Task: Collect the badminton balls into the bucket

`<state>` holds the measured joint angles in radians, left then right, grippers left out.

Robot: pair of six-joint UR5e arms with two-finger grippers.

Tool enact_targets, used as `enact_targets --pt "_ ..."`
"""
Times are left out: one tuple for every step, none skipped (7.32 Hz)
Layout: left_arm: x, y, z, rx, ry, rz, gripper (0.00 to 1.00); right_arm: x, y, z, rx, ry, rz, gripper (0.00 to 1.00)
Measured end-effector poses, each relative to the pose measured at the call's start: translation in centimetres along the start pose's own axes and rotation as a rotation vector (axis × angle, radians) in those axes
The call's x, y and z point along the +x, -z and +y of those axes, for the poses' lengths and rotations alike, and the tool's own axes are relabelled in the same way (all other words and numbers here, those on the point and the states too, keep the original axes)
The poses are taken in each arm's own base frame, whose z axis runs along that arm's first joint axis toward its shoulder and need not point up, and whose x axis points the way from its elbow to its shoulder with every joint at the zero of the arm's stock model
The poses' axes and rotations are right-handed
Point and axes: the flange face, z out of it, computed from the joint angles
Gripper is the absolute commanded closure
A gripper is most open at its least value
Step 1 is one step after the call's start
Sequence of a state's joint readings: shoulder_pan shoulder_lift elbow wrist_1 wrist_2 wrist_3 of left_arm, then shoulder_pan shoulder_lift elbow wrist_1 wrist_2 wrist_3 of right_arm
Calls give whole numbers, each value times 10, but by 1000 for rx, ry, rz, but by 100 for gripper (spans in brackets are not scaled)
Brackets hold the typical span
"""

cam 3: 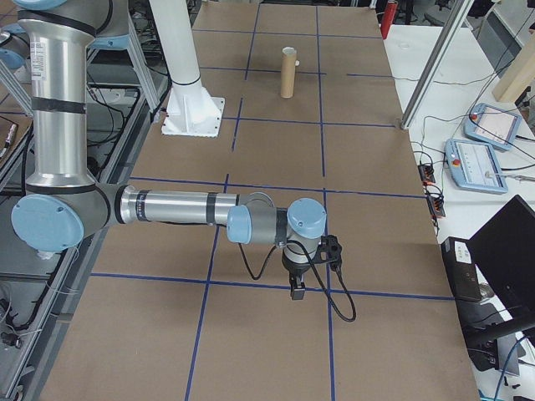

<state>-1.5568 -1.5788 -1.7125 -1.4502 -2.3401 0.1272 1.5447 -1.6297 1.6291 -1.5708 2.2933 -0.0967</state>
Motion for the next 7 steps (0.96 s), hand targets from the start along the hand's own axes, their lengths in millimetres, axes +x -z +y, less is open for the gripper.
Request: enact_targets --pt "3 4 -6 12 -12 -4 0 0 0 0 0 0 0 0" --pt "9 10 -15 26 -1 -7 0 0 0 0 0 0 0 0" --pt "18 21 -24 47 64 -9 0 0 0 0 0 0 0 0" --pt "32 31 -32 68 158 -7 0 0 0 0 1 0 0 0" --pt "48 38 -36 84 231 0 0 0 0 0 1 1 0 0" --pt "60 43 -37 95 265 9 0 0 0 0 1 1 0 0" --pt "68 47 -37 103 289 17 0 0 0 0 1 0 0 0"
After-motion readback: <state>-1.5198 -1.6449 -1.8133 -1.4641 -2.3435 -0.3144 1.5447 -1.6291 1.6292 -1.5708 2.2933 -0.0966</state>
